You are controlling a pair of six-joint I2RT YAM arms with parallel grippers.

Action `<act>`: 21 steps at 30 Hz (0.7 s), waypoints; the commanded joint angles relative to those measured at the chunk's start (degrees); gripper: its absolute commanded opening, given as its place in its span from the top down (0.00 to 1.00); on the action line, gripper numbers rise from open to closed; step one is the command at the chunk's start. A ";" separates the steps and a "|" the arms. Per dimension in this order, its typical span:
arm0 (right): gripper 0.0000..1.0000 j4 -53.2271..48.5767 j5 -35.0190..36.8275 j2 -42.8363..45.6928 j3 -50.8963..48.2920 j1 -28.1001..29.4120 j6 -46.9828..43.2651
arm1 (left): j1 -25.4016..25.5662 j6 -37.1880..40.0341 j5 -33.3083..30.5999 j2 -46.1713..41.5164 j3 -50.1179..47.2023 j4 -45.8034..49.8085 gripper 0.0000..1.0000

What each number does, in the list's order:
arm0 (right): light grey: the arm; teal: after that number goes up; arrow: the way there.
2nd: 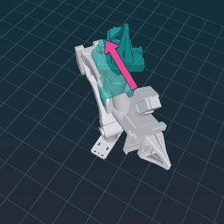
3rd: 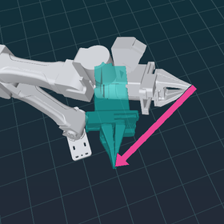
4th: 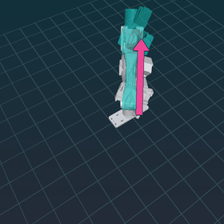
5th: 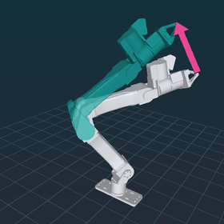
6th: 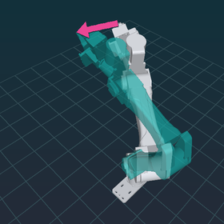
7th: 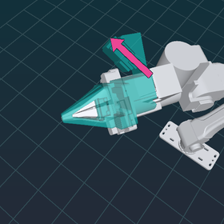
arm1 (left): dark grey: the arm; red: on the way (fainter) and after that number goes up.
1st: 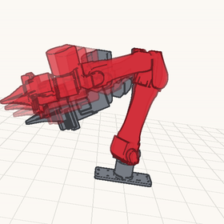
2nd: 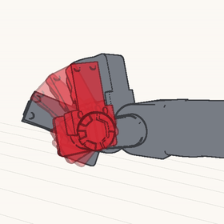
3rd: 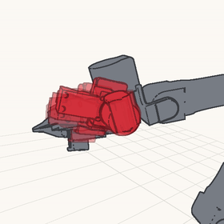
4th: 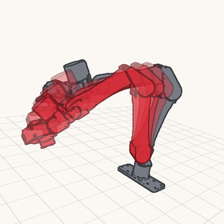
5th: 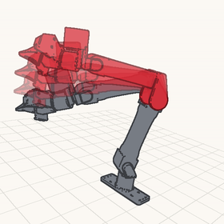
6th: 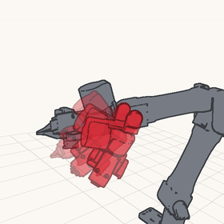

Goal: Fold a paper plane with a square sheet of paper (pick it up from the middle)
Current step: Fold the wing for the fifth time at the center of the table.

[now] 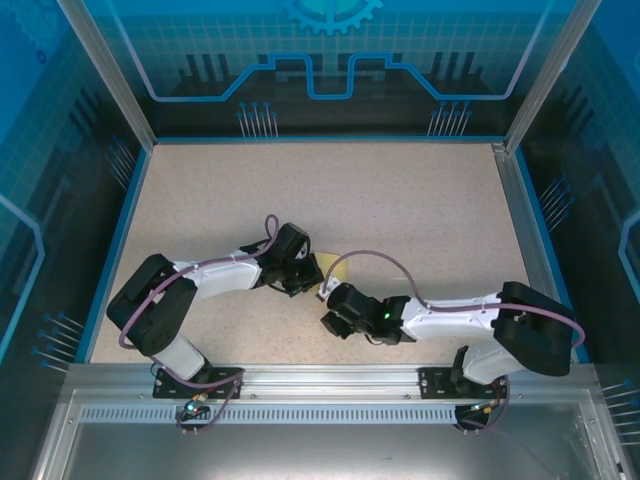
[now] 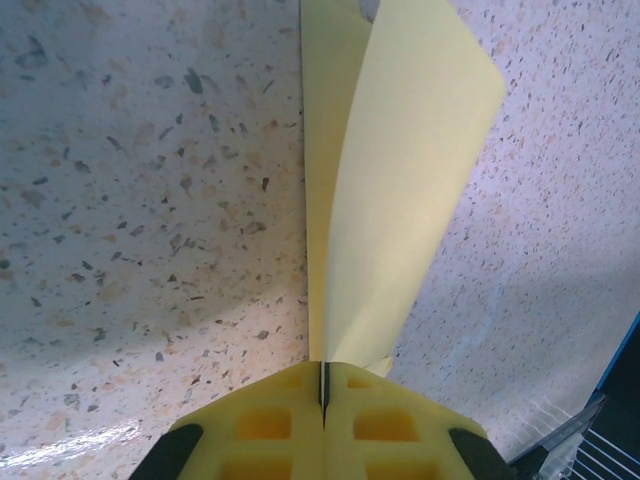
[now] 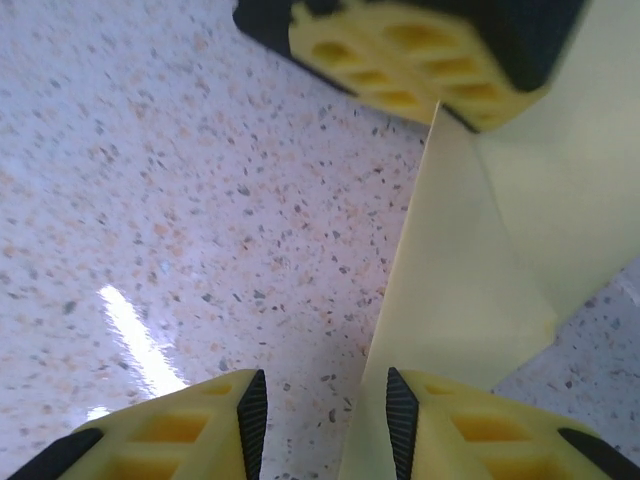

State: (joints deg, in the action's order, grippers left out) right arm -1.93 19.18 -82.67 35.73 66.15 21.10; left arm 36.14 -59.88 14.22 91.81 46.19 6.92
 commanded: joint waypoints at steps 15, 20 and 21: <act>0.68 0.78 10.70 -7.85 4.40 1.70 -1.28 | -0.35 1.08 0.22 -0.84 1.58 2.51 0.95; 0.75 1.48 11.53 -7.85 3.82 1.70 -1.42 | -0.29 1.02 0.20 -0.84 1.81 2.82 0.94; 0.76 1.66 11.68 -7.83 3.66 1.75 -1.31 | -0.33 0.97 0.21 -0.90 1.85 2.84 0.95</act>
State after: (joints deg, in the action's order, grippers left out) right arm -1.69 28.75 -89.82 39.24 67.00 19.84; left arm 36.14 -59.86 14.22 91.81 46.39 7.49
